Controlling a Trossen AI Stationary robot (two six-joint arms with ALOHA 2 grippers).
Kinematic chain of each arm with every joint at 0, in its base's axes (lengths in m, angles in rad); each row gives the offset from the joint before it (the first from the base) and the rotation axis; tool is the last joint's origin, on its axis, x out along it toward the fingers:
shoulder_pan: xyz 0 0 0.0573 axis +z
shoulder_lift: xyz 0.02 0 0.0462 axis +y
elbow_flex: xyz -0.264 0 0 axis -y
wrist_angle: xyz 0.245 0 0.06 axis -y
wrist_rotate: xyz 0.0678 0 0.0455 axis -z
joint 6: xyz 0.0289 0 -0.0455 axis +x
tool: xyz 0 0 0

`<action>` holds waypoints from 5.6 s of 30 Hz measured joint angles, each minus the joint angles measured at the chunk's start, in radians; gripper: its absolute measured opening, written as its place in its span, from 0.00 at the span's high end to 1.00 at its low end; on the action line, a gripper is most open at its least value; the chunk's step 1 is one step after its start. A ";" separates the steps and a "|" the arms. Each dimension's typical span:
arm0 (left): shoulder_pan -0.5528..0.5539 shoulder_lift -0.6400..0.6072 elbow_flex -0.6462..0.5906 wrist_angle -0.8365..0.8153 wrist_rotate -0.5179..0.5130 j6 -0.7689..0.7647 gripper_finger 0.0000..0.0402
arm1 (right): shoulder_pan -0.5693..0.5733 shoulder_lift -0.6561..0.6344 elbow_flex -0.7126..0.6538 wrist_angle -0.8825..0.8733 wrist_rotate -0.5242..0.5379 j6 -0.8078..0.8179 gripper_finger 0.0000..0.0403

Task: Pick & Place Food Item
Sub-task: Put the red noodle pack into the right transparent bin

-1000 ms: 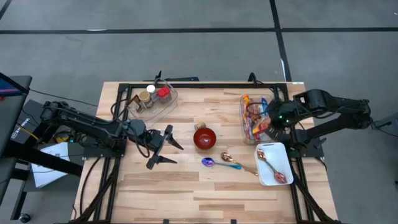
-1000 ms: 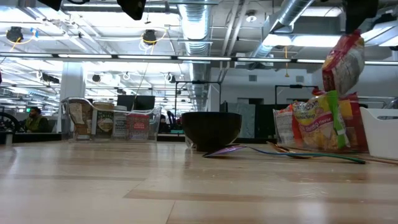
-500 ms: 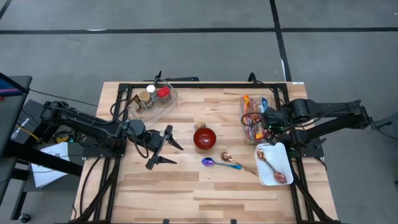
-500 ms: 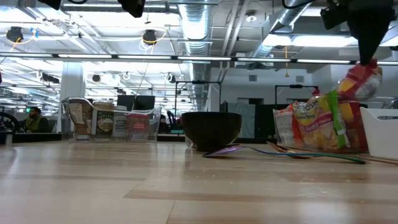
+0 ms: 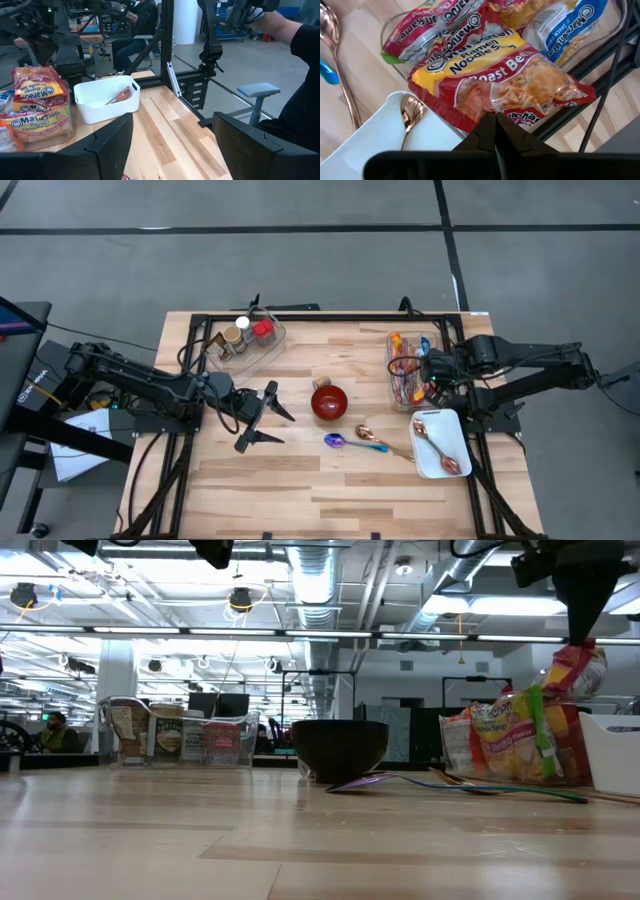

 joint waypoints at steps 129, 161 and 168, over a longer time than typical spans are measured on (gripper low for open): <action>0.000 0.000 0.000 0.019 0.008 0.004 0.33 | -0.115 0.075 -0.357 0.217 0.138 -0.161 0.86; 0.000 0.000 0.000 0.026 0.008 0.003 0.33 | -0.176 0.033 -0.340 0.262 0.174 -0.156 0.86; 0.000 0.000 0.000 0.024 0.008 0.003 0.33 | -0.176 0.051 -0.368 0.270 0.166 -0.156 0.86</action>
